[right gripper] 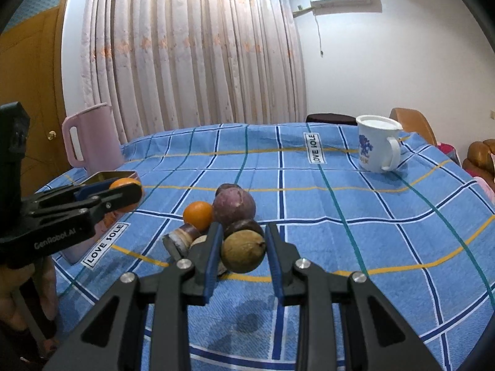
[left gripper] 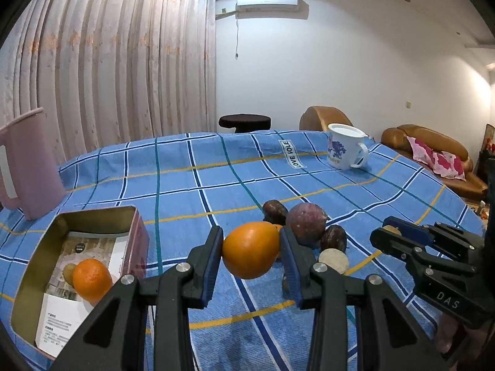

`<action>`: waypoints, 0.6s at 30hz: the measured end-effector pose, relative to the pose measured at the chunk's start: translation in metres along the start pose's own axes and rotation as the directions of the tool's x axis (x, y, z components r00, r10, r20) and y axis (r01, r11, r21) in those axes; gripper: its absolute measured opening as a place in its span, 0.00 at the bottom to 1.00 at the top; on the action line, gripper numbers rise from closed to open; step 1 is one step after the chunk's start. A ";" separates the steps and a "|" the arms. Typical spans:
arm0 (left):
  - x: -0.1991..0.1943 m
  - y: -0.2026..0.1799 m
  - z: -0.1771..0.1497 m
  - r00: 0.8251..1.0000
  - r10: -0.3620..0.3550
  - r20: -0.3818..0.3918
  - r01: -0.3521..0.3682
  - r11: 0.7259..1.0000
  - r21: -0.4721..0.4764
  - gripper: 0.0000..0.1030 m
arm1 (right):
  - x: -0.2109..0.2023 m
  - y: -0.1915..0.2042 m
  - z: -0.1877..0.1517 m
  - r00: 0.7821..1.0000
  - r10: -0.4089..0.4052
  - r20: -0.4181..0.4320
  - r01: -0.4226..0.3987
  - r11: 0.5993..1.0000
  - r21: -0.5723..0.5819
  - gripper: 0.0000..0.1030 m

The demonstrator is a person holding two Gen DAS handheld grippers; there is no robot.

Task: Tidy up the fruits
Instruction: 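Lift the orange in the left tool while the right tool carries the kiwi toward the tin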

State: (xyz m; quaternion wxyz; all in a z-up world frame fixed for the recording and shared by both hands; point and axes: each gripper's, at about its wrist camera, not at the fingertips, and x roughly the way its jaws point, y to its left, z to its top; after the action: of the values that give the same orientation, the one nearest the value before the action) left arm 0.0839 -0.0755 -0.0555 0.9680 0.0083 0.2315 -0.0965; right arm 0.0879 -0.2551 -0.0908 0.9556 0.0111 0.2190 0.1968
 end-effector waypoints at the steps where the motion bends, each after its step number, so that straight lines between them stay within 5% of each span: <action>1: -0.001 0.000 0.000 1.000 0.002 0.004 -0.002 1.000 0.002 0.38 | -0.001 0.000 0.000 1.000 0.000 0.004 0.000 1.000 -0.002 0.31; 18: -0.015 0.000 -0.002 0.997 0.027 0.078 -0.027 1.000 -0.003 0.38 | -0.011 0.004 -0.002 0.998 -0.003 0.070 0.005 1.000 -0.025 0.31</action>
State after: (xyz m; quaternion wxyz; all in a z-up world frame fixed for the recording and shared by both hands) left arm 0.0701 -0.0722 -0.0501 0.9776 0.0068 0.1933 -0.0833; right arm 0.0762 -0.2560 -0.0874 0.9631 0.0057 0.1833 0.1971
